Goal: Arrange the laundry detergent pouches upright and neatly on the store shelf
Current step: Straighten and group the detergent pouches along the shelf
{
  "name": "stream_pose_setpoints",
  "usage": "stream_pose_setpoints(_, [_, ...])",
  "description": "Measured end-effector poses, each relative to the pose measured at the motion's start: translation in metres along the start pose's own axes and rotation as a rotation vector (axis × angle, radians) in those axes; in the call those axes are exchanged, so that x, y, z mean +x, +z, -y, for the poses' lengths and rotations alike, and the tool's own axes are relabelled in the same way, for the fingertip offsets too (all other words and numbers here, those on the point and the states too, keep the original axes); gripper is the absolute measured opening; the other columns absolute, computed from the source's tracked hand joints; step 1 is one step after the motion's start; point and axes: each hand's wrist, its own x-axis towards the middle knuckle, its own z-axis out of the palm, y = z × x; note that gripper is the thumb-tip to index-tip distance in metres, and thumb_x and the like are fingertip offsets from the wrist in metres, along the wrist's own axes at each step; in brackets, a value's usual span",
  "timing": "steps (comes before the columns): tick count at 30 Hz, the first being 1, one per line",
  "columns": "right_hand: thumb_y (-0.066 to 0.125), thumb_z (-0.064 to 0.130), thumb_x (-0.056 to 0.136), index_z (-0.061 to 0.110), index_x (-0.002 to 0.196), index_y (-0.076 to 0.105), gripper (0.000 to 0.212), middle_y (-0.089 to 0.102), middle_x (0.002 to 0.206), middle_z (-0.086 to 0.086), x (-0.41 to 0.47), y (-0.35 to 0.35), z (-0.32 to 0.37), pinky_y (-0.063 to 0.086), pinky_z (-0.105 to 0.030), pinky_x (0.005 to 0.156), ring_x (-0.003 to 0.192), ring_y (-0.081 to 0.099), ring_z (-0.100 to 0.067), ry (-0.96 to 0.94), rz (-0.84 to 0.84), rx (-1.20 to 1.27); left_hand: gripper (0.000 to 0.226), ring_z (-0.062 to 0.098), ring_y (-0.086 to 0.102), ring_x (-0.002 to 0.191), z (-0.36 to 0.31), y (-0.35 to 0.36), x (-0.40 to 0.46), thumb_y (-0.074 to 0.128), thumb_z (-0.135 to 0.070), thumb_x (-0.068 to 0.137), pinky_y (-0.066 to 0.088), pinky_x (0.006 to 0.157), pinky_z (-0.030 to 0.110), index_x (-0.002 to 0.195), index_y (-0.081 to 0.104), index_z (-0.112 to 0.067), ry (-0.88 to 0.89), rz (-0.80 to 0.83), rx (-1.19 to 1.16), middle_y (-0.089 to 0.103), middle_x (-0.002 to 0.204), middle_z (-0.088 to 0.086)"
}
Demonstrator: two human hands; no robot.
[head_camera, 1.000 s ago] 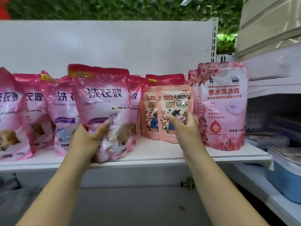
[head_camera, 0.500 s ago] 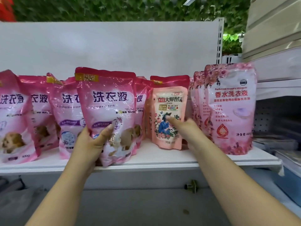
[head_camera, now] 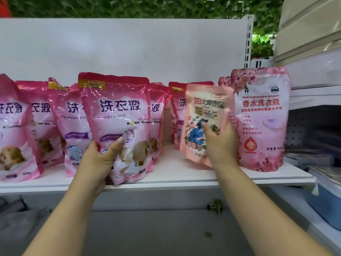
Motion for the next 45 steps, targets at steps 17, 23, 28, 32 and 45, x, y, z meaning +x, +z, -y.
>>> stream_pose_setpoints(17, [0.061,0.018,0.088,0.010,0.111,0.053,0.026,0.064,0.103,0.001,0.011,0.010,0.001,0.055,-0.030,0.076,0.091,0.063,-0.013,-0.008,0.117,0.056,0.039,0.018,0.065,0.085,-0.002,-0.002,-0.001,0.068,-0.039,0.057,0.050,0.087,0.038,0.091,0.059,-0.021,-0.017,-0.021,0.025,0.069,0.091,-0.001])
stream_pose_setpoints(23, [0.064,0.012,0.084,0.013,0.125,0.046,0.045,0.061,0.111,0.001,0.025,0.020,-0.002,0.042,-0.024,0.075,0.096,0.056,-0.013,0.176,0.358,0.016,0.040,0.021,0.065,0.088,-0.001,-0.002,-0.001,0.068,-0.039,0.057,0.049,0.091,0.041,0.092,0.059,-0.022,-0.022,-0.017,0.029,0.069,0.094,0.000])
stream_pose_setpoints(28, [0.070,0.017,0.077,0.016,0.143,0.023,0.080,0.053,0.128,-0.006,0.024,0.010,0.014,0.051,-0.039,0.084,0.102,0.058,-0.019,0.160,0.343,0.088,0.045,0.015,0.065,0.085,-0.005,0.001,-0.005,0.074,-0.049,0.054,0.050,0.086,0.037,0.087,0.058,-0.025,0.048,-0.079,0.126,0.069,0.088,-0.008])
stream_pose_setpoints(32, [0.063,0.032,0.083,0.018,0.144,0.022,0.074,0.037,0.143,-0.006,0.043,-0.008,0.062,0.035,-0.035,0.104,0.128,0.038,-0.020,-0.093,0.262,0.042,0.065,0.001,0.059,0.077,-0.011,0.030,-0.014,0.078,-0.055,0.052,0.045,0.070,0.019,0.100,0.055,-0.019,0.140,-0.023,0.209,0.065,0.086,-0.012])
stream_pose_setpoints(45, [0.034,0.053,0.093,0.013,0.128,0.050,0.056,0.055,0.125,-0.002,0.078,-0.020,0.106,0.041,-0.028,0.078,0.104,0.053,-0.019,-0.299,0.614,-0.534,0.071,0.017,0.050,0.113,-0.005,0.120,-0.007,0.054,-0.058,0.076,0.040,0.093,0.028,0.131,0.026,-0.024,0.084,0.278,0.598,0.051,0.128,0.001])
